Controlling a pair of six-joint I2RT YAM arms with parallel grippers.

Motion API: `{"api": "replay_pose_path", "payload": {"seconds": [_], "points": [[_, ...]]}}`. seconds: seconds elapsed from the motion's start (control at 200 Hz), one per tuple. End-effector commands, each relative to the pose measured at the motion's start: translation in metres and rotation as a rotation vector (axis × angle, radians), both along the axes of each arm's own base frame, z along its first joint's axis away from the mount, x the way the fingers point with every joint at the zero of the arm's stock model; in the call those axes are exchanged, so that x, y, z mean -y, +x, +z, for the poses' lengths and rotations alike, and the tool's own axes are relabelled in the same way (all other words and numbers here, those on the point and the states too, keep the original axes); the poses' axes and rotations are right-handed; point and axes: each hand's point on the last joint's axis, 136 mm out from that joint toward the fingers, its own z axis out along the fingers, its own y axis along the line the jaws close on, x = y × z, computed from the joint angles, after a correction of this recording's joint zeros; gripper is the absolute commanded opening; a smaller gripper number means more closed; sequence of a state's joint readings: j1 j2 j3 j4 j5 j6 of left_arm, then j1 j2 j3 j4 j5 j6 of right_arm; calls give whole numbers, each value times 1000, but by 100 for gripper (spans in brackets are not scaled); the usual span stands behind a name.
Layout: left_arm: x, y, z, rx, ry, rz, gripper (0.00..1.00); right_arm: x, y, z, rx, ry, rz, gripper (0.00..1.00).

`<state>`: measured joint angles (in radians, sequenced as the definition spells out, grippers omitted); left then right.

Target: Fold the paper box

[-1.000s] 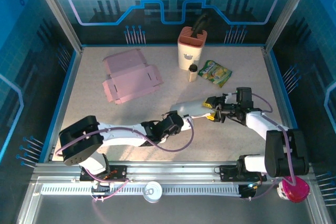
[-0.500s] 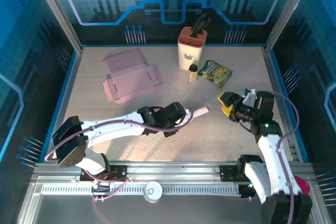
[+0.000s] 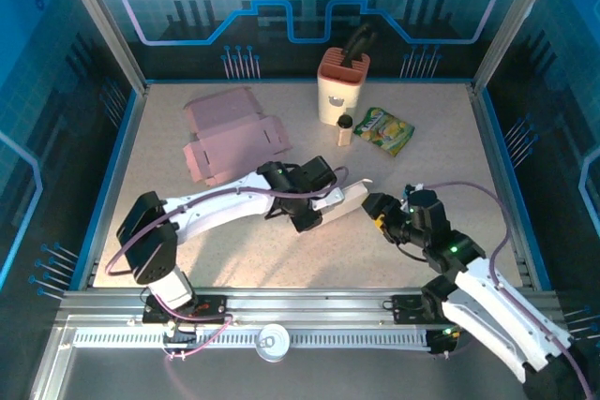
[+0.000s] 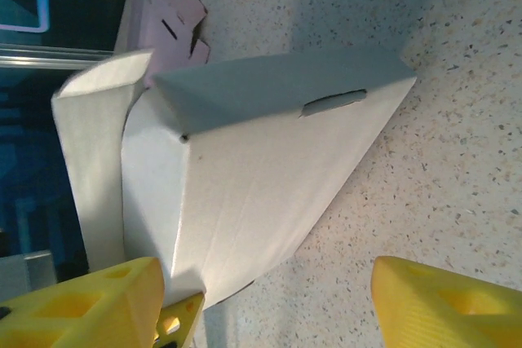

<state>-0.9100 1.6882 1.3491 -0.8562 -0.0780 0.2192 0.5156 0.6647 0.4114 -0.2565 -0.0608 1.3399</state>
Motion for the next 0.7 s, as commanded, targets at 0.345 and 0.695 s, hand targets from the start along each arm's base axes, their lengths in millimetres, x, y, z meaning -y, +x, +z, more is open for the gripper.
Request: {"api": "replay_pose_path", "payload": {"seconds": [0.345,0.695], "points": [[-7,-1,-11,-126,85,-34,37,-14,37,4,19,61,-126,67],[-5,9,-5,-47,54,-25,44,-8,34,-33,-134,-12,-178,54]]}}
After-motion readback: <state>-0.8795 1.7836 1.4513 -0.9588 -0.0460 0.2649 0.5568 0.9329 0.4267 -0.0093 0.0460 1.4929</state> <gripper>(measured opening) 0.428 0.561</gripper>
